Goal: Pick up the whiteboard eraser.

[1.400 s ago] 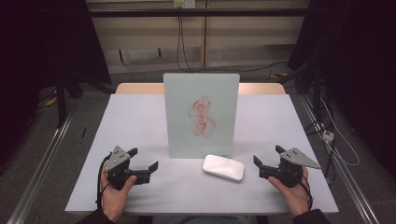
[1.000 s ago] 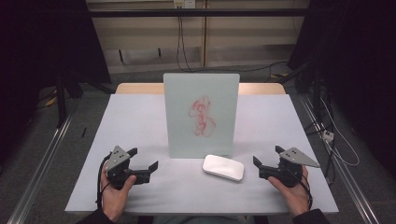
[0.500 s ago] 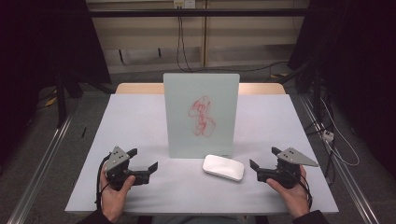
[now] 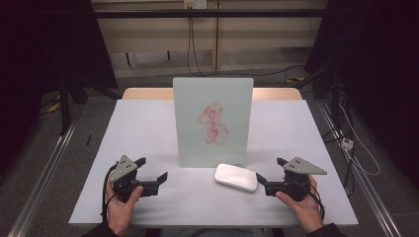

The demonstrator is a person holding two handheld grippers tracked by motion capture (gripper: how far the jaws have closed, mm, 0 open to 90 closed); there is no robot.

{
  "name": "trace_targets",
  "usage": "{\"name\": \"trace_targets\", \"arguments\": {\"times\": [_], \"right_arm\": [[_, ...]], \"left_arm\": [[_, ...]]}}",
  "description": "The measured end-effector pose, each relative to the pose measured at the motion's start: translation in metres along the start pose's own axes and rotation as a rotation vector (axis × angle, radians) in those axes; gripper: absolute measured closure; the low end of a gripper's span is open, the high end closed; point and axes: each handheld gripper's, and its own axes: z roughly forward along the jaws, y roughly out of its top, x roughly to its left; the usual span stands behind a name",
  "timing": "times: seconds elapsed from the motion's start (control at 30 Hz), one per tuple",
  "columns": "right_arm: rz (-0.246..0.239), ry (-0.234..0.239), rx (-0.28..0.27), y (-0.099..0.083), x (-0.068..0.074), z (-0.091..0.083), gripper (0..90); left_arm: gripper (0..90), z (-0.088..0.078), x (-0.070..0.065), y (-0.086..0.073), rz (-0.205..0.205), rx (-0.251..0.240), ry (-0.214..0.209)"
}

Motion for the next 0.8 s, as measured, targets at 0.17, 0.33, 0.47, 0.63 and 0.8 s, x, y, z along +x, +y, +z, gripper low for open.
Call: {"name": "trace_targets", "arguments": {"times": [0.17,0.33,0.47,0.63,0.8], "right_arm": [[-0.014,0.020,0.011,0.003,0.004,0.001,8.6],[-0.025,0.054,0.017,0.004,0.009,0.005,7.6],[-0.047,0.088,0.029,0.008,0.014,0.008,7.8],[-0.083,0.125,0.049,0.014,0.020,0.014,7.4],[-0.095,0.144,0.063,0.024,0.022,0.021,6.6]], "left_arm": [[4.3,0.000,0.001,0.000,-0.001,0.004,0.003],[4.3,0.000,0.000,0.000,0.004,0.004,0.004],[4.3,-0.001,0.000,0.000,-0.008,-0.004,0.012],[4.3,-0.001,0.001,0.000,-0.005,0.003,0.011],[4.3,0.000,0.000,0.000,-0.009,0.004,0.002]]}}
